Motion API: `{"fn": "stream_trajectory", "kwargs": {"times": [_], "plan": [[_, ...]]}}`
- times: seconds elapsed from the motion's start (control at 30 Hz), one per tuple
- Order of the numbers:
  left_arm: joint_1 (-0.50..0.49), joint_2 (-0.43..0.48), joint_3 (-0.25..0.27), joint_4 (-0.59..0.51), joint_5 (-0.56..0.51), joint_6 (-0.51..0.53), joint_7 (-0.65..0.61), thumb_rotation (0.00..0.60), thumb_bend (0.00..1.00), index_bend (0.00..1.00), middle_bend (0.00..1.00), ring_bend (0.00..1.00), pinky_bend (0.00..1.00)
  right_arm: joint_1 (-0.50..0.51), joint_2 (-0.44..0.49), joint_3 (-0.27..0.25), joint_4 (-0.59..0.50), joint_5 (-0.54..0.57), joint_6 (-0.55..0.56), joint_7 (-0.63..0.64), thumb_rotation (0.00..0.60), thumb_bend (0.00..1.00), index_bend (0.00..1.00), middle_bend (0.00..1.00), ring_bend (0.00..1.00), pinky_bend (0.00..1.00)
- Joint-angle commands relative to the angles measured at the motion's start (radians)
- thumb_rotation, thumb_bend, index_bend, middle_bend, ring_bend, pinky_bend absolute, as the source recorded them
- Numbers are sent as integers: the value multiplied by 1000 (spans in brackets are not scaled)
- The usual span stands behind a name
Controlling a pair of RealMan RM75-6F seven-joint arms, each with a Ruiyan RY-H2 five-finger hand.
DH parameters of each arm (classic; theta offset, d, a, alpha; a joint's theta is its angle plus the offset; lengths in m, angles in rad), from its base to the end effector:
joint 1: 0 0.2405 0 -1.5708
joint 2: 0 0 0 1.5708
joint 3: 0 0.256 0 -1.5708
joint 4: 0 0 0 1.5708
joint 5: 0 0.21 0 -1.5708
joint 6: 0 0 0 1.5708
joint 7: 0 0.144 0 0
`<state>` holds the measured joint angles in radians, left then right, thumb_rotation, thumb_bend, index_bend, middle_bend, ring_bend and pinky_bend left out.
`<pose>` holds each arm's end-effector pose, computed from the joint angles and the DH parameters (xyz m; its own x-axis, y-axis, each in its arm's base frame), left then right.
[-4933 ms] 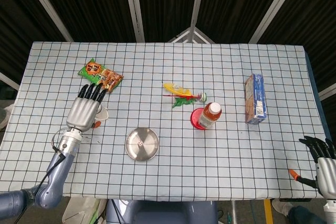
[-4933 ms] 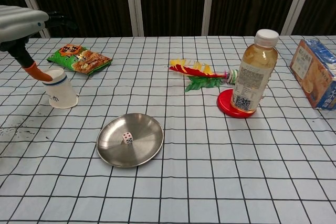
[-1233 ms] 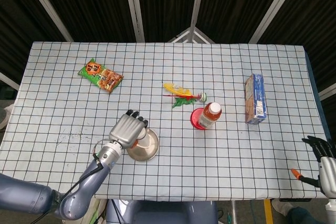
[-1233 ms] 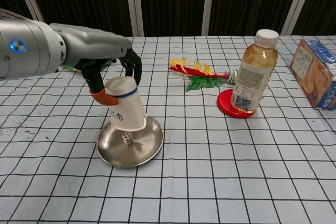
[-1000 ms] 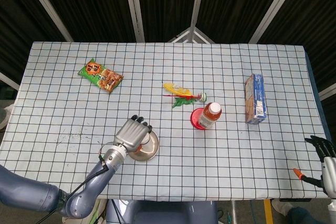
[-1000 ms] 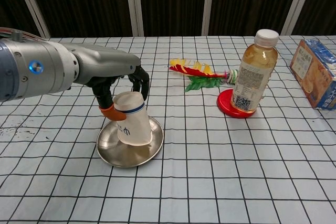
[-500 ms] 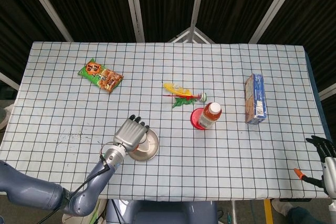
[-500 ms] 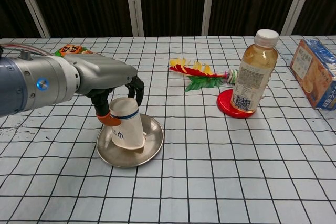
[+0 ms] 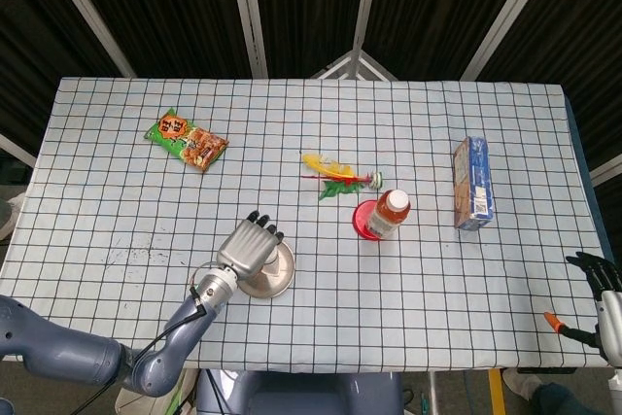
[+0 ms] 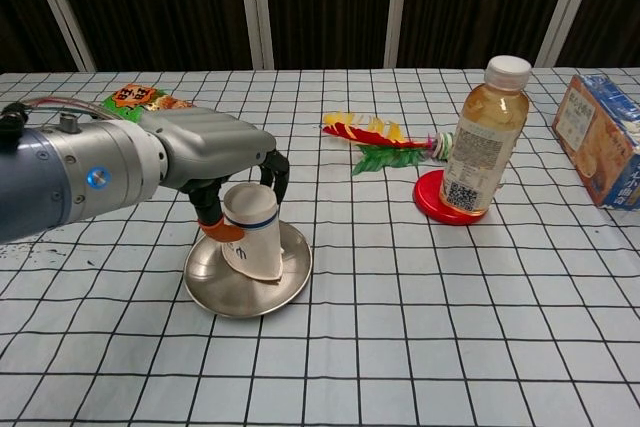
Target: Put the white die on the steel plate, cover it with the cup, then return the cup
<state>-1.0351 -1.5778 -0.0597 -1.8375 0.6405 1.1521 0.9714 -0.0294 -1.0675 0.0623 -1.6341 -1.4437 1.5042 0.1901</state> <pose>-0.0633 0.2939 -0.0432 0.7371 0.2534 0.6265 0.6472 -0.5316 -0.5464 -0.3342 -0.1462 0.1812 0.2410 0.0122 0.9704 -0.9601 0.1494 0.2366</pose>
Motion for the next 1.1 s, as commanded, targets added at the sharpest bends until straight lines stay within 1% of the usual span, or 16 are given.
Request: {"fn": "stream_trajectory", "kwargs": {"times": [0.03, 0.2, 0.37, 0.6, 0.77, 0.8, 0.83, 0.93, 1.1], "plan": [[0, -9, 18, 22, 33, 16, 18, 600, 439, 356, 300, 164, 153, -1, 1, 0, 0, 0, 1, 2, 600, 96, 223, 188, 126, 0], [5, -14, 36, 45, 71, 45, 41, 600, 439, 356, 300, 164, 152, -1, 1, 0, -1, -2, 1, 3, 600, 96, 223, 188, 126, 0], [11, -15, 50, 60, 102, 52, 47, 600, 439, 355, 292, 164, 151, -1, 0, -1, 0, -2, 0, 1, 600, 96, 223, 188, 126, 0], [16, -3, 62, 66, 144, -13, -12, 600, 441, 364, 298, 156, 151, 1, 0, -2, -1, 2, -8, -2, 600, 96, 223, 188, 126, 0], [22, 25, 77, 63, 214, -91, -94, 600, 448, 377, 306, 156, 146, 0, 0, -1, -2, 2, -6, -4, 600, 96, 223, 188, 127, 0], [24, 32, 77, 57, 219, -103, -110, 600, 448, 379, 307, 156, 144, 15, -6, 1, 24, -6, -20, -15, 600, 96, 223, 188, 126, 0], [26, 37, 77, 50, 218, -109, -117, 600, 449, 381, 308, 156, 143, 2, -11, -12, 39, -15, -10, -5, 600, 96, 223, 188, 126, 0], [29, 51, 77, 26, 219, -113, -128, 600, 450, 384, 310, 156, 143, 0, -8, -8, 27, -25, 7, 0, 600, 96, 223, 188, 126, 0], [32, 82, 79, -27, 177, -125, -133, 600, 450, 394, 313, 156, 143, -2, 0, -5, 11, -11, 3, 1, 600, 96, 223, 188, 126, 0]]}}
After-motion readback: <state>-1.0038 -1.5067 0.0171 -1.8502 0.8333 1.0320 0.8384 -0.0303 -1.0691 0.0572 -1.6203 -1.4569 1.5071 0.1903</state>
